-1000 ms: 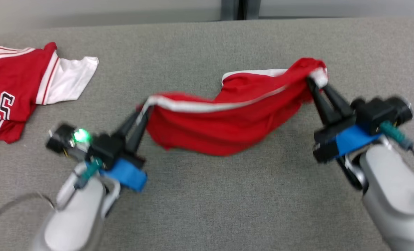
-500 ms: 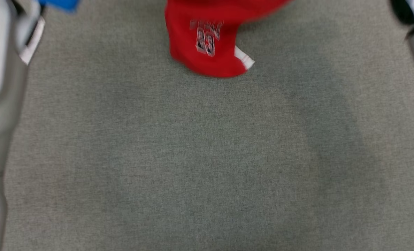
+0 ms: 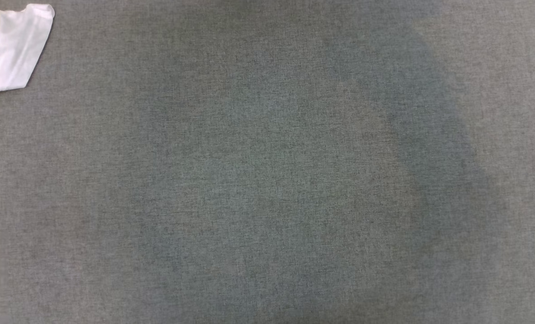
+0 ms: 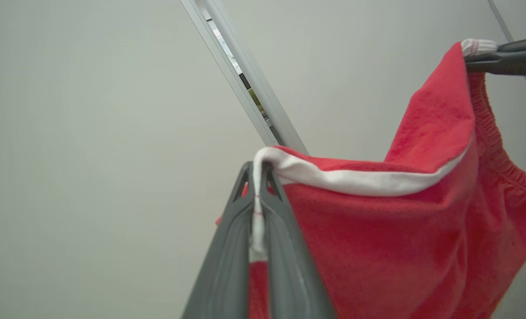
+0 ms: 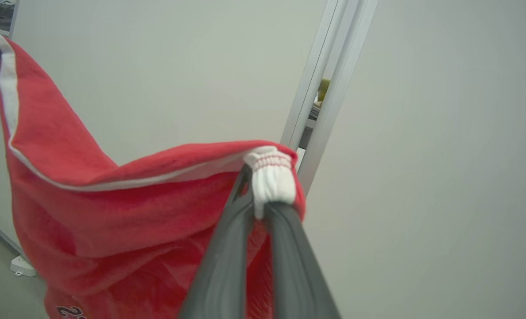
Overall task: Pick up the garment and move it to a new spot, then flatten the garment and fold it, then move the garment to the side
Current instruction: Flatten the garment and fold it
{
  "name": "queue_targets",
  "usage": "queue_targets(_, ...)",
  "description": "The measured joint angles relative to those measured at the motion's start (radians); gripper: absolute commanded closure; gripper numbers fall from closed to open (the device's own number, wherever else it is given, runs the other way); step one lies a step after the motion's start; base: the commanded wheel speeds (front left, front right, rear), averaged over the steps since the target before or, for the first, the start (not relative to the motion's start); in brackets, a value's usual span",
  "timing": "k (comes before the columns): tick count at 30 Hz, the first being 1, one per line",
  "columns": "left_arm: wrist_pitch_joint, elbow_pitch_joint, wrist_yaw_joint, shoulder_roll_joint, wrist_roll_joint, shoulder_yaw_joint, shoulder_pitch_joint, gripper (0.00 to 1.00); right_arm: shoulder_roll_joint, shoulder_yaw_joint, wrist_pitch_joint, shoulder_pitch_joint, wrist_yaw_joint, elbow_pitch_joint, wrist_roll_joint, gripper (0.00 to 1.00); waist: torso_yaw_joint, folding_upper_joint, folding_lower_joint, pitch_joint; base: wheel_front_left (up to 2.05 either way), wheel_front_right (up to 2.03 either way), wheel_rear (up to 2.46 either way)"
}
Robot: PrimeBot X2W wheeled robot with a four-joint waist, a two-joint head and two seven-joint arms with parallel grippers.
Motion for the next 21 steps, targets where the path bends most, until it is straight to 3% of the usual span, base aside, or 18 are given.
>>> queue_targets(8,0.0,-0.1,0.015,0.01,-0.031,-0.013,0.247,1.0,-0.036,0.026,-0.001,0.281,0.0,-0.126,0.024,1.0,0.004,0.0,0.0,-0.009,0.0,0.0,0.0)
queue_targets(17,0.0,-0.273,0.08,0.046,-0.076,0.009,0.784,1.0,-0.043,0.025,-0.001,0.777,0.0,-0.352,0.046,1.0,-0.018,0.0,-0.0003,-0.1,0.0,0.0,0.0)
queue_targets(21,0.0,-0.318,0.087,0.05,-0.088,0.005,0.981,1.0,-0.05,-0.014,-0.001,0.977,0.0,-0.429,0.069,1.0,-0.023,0.0,-0.0004,-0.145,0.0,0.0,0.0)
